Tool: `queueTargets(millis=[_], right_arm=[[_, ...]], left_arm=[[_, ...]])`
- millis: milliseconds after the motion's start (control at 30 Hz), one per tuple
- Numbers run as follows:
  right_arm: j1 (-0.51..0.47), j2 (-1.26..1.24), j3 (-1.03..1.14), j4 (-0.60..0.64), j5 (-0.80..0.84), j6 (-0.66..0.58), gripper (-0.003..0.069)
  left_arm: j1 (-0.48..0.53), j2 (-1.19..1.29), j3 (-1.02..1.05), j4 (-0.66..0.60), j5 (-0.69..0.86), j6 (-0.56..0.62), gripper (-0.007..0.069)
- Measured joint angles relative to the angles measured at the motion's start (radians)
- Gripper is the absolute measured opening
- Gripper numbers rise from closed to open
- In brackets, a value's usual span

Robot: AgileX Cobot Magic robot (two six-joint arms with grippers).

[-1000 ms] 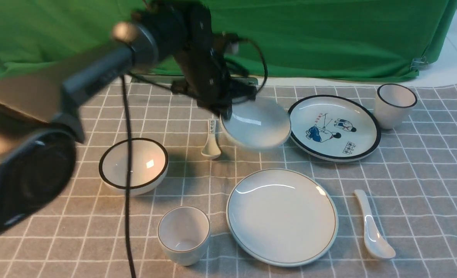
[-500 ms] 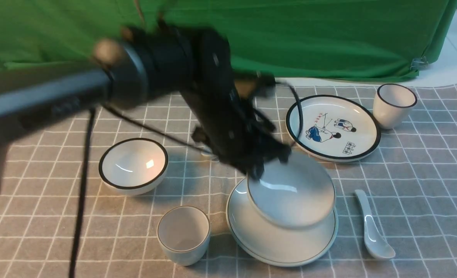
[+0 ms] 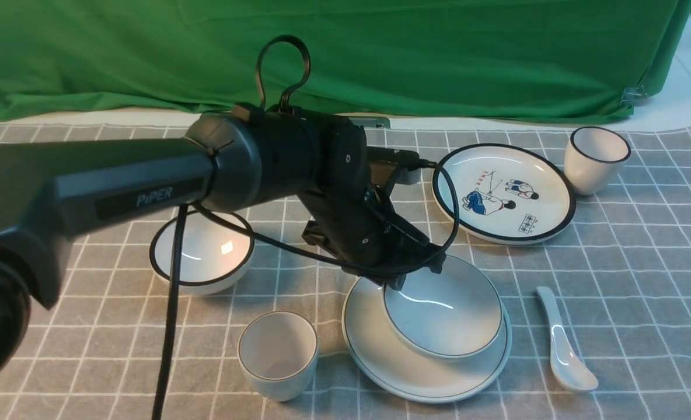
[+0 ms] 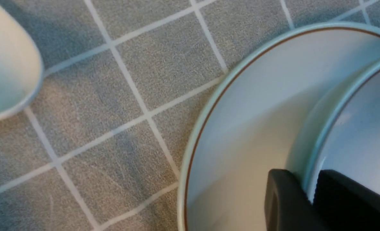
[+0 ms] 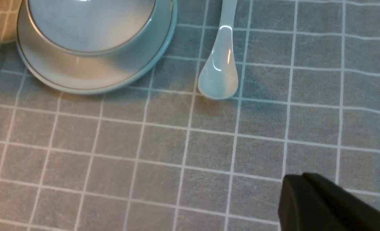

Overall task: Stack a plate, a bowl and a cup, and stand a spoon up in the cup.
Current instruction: Use the left arm to put the blue rice bowl into the blue large plate in the middle, then use the left arm to grab a blue teacup

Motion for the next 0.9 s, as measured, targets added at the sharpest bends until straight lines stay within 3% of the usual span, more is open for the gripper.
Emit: queueTargets(millis=[133,267,367,533,667,767,900], right_arm=[[0.000,0.000,0.002,0.000,0.000,-0.001,0.0022],[0.000,0.000,0.002,0.000,0.000,-0.001,0.0022],[0.000,0.000,0.002,0.000,-0.004,-0.001,0.0022],[0.000,0.000,0.002,0.000,-0.012,-0.001,0.0022],[0.000,0.000,0.002,0.008,-0.015,-0.001,0.0022],[0.000,0.000,0.002,0.012,-0.018,-0.001,0.0022],[0.000,0.000,0.002,0.014,-0.023,-0.001,0.0022]], left_arm=[[0.000,-0.011,-0.013,0.076,0.062,-0.043,0.0244],[0.000,-0.065,-0.036,0.211,0.181,-0.100,0.0266],[0.003,-0.189,-0.040,0.299,0.320,-0.118,0.0230],[0.044,-0.418,0.083,0.301,0.324,-0.198,0.0104],[0.072,-0.485,0.221,0.252,0.316,-0.188,0.0066],[0.072,-0.473,0.292,0.238,0.281,-0.185,0.0101],[0.072,-0.429,0.341,0.224,0.242,-0.185,0.0218]])
